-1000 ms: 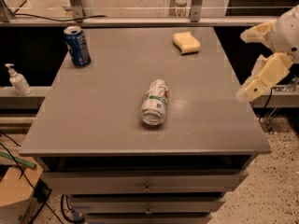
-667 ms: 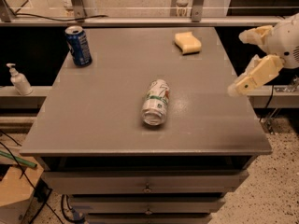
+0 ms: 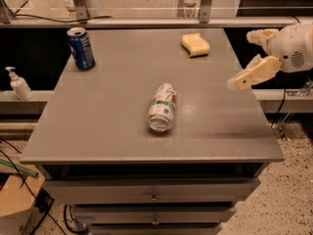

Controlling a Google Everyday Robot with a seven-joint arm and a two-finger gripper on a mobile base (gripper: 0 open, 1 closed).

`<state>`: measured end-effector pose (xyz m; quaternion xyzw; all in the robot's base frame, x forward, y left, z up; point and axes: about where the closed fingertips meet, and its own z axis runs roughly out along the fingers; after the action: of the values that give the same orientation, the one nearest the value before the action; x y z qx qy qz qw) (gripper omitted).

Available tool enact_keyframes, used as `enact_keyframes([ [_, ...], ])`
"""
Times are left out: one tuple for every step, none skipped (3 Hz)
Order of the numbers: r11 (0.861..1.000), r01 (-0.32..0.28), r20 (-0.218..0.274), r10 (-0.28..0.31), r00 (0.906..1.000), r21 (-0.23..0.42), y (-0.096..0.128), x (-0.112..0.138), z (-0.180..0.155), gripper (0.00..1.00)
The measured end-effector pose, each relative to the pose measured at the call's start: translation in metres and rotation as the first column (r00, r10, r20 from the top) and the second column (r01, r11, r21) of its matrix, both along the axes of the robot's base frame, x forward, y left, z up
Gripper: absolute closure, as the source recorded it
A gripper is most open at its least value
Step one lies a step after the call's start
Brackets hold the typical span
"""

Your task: Pick sponge

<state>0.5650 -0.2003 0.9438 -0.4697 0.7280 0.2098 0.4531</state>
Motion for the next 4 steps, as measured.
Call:
enact_keyframes([
  [0.999, 0.025, -0.015, -0.025, 0.9996, 0.023, 0.003, 0.044, -0.018, 0.0],
  [0.999, 0.025, -0.015, -0.024, 0.9996, 0.023, 0.003, 0.044, -0.018, 0.0],
  [0.997, 0.06, 0.029, -0.061, 0.9977, 0.038, 0.008, 0.056, -0.017, 0.0],
  [0.989, 0.112, 0.087, -0.12, 0.9889, 0.097, 0.013, 0.089, -0.016, 0.0],
])
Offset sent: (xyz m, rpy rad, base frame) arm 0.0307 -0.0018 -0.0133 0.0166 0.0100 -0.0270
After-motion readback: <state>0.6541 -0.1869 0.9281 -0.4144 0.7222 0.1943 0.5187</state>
